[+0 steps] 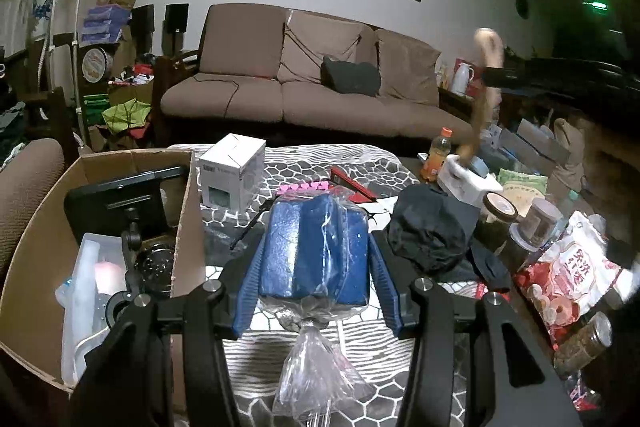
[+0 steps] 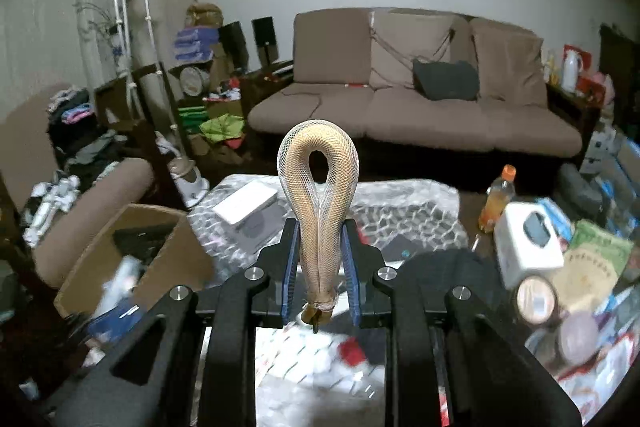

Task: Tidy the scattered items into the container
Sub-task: 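Carry the blue bag and tan cable toward the cardboard box with both tools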

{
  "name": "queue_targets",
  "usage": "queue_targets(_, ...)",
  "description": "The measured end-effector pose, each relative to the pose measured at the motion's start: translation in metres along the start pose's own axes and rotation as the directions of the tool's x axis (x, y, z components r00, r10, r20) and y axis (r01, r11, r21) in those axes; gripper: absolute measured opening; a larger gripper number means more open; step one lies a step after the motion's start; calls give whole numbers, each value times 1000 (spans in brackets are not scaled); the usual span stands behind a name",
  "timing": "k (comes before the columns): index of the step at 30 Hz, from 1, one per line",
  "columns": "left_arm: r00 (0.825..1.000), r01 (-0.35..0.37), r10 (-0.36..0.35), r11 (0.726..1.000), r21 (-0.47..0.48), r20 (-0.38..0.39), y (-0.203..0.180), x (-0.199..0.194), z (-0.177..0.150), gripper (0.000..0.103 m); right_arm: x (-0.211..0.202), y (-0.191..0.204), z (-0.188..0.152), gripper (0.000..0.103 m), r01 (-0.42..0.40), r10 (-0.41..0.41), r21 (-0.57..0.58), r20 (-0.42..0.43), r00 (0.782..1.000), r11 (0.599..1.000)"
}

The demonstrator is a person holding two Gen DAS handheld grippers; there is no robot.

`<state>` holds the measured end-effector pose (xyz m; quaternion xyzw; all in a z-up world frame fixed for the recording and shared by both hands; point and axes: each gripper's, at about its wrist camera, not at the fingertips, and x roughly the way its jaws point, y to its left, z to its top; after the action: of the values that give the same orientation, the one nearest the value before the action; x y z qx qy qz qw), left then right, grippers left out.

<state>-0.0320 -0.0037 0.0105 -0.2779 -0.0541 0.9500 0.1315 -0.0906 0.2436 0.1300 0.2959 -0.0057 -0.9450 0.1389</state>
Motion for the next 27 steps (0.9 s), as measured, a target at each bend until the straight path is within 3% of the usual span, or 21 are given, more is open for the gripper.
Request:
queue_targets(4, 1000, -6, 7, 1000, -9, 7, 1, -2, -1, 49, -48, 4, -28, 20, -51, 50, 42, 20, 999, 998)
queue_targets(9, 999, -3, 3, 1000, 9, 40, -1, -8, -2, 49, -72, 6, -65, 21, -17, 13, 55, 65, 998, 998)
queue_targets(18, 997, 45, -46, 999, 29, 56, -8, -8, -10, 49, -50, 9, -124, 20, -76, 63, 121, 106, 992, 990)
queue_targets(27, 996, 57, -60, 997, 43, 71, -15, -12, -13, 49, -7, 25, -161, 20, -74, 76, 97, -12, 997, 993)
